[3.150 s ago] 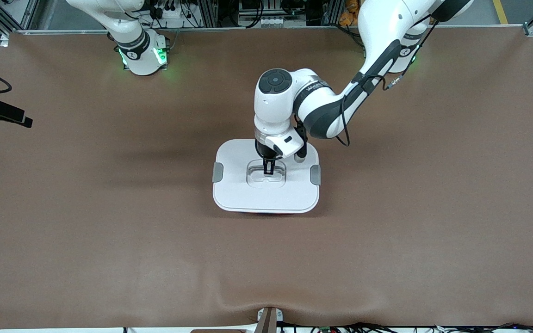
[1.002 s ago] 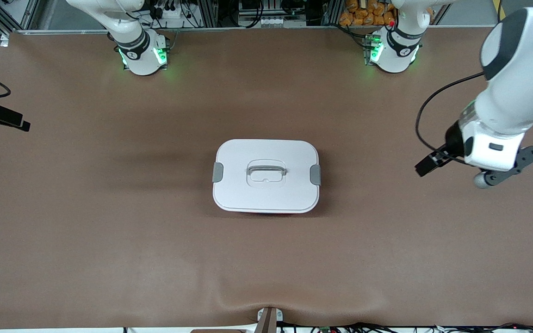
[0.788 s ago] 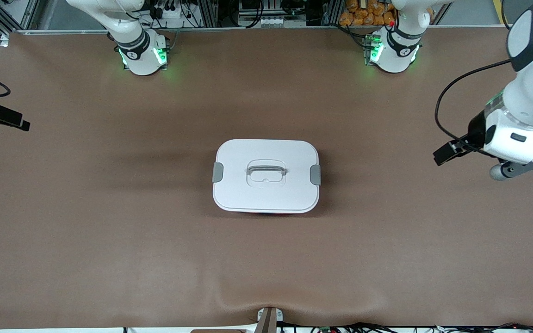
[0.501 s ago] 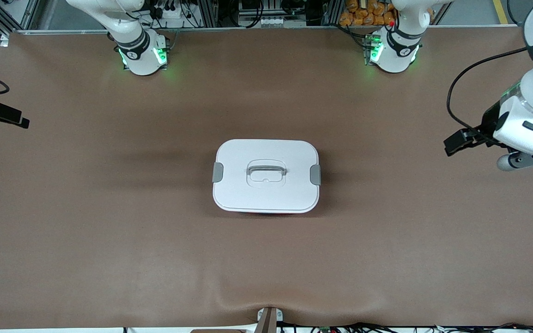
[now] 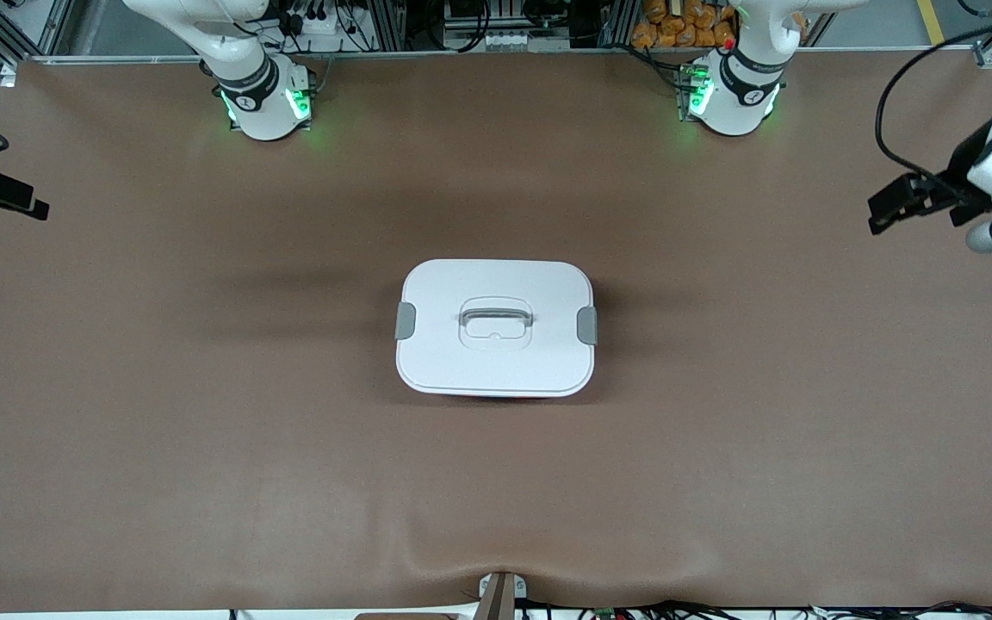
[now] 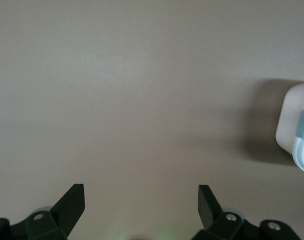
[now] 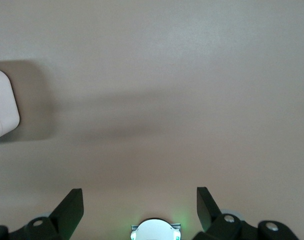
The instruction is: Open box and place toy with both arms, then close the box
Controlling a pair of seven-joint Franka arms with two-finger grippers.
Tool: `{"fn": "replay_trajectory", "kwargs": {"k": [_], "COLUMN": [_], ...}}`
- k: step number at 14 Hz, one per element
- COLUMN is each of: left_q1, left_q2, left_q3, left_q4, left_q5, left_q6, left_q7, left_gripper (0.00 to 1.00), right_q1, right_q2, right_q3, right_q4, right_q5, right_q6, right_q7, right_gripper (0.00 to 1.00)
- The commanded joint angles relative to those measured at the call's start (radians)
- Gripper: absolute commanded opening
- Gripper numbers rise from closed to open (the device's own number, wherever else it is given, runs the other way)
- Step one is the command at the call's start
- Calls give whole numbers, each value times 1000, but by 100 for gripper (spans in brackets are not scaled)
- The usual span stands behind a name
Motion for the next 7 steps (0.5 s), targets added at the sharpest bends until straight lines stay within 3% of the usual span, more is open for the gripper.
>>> {"fn": "replay_trajectory", "kwargs": {"k": [1,7], "left_q1": [-96,-109], "left_q2": [-105,-176], "left_q3": [84,79], "left_q4": [-111,-198], "left_q5": [-20,-25], "left_q6": [13,67], "left_q7": [-9,-75], "left_gripper": [100,100], "right_q1": [-15,-15], "right_q2": [-33,-28], "right_q3": [10,8], "right_q4": [-10,-5], "right_q5": [-6,-6], "right_q6": [-42,-20], "right_q7": [0,-1], "right_gripper": [100,100]}}
